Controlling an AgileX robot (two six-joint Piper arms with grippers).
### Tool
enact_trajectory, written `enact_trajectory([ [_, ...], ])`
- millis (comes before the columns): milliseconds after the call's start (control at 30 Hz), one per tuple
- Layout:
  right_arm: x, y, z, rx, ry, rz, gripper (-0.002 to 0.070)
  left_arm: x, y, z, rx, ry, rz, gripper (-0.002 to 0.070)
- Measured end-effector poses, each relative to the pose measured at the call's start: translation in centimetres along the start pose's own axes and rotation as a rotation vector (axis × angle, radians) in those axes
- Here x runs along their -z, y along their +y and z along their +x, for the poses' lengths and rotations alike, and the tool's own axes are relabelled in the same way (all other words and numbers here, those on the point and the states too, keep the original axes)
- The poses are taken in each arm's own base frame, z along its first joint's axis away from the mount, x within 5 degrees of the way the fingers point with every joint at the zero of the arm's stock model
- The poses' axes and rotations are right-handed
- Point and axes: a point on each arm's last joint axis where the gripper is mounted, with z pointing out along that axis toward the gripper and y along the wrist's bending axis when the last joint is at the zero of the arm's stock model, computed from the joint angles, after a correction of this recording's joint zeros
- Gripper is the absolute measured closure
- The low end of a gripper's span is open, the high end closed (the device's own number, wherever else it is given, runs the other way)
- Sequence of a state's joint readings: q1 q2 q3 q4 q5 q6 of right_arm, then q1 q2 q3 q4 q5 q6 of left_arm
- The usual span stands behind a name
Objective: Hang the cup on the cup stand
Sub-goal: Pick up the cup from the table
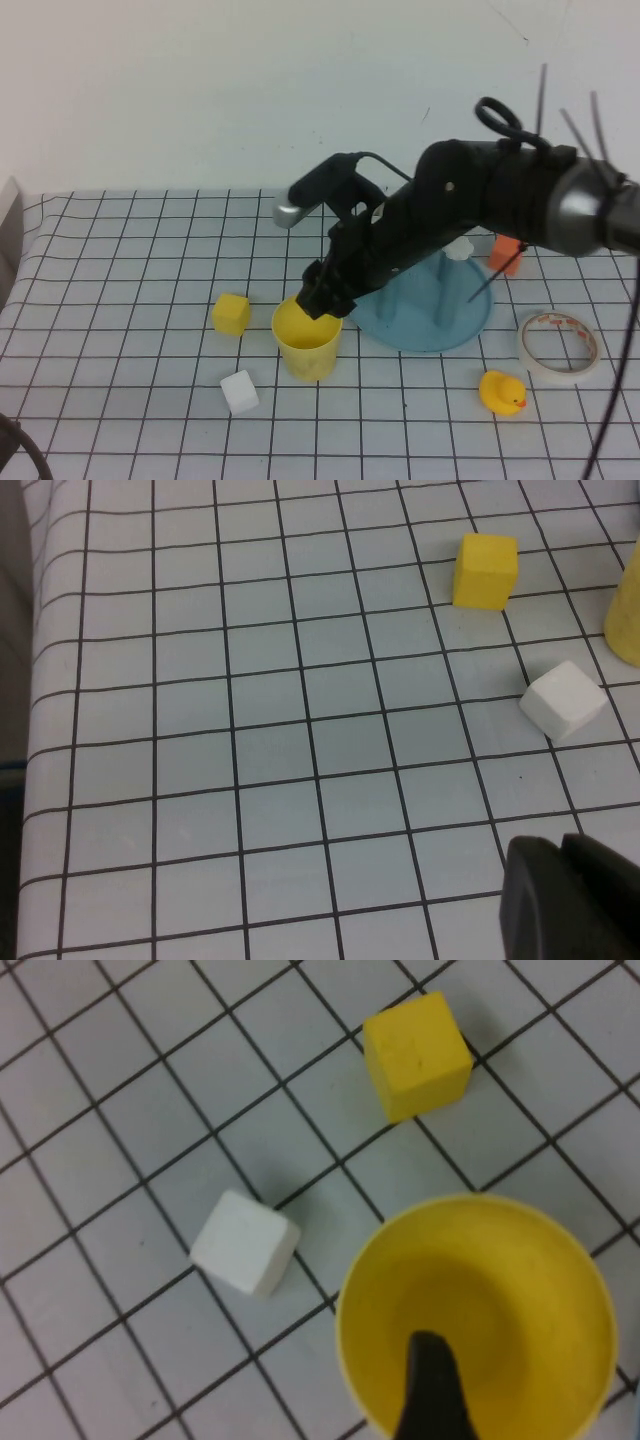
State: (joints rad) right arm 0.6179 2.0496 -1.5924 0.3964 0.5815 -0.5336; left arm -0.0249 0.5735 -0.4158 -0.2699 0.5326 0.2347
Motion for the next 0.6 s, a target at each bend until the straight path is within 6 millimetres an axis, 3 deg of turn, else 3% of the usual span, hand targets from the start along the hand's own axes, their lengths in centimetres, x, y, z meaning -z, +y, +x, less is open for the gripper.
enact_trajectory([
  [267,-4.0,-1.3,0.6,0.047,0.058,0.030,0.0225,0.0,0.0,0.0,0.012,-0.001,0.004,0.0678],
  [500,-5.4,-1.9,1.6,0.110,0.115,0.064,0.0236,0.0,-0.1,0.0,0.025,-0.003,0.013,0.0678],
  [600,-5.6,-1.9,1.7,0.105,0.118,0.061,0.0288,0.0,-0.1,0.0,0.027,-0.003,0.014,0.0678],
])
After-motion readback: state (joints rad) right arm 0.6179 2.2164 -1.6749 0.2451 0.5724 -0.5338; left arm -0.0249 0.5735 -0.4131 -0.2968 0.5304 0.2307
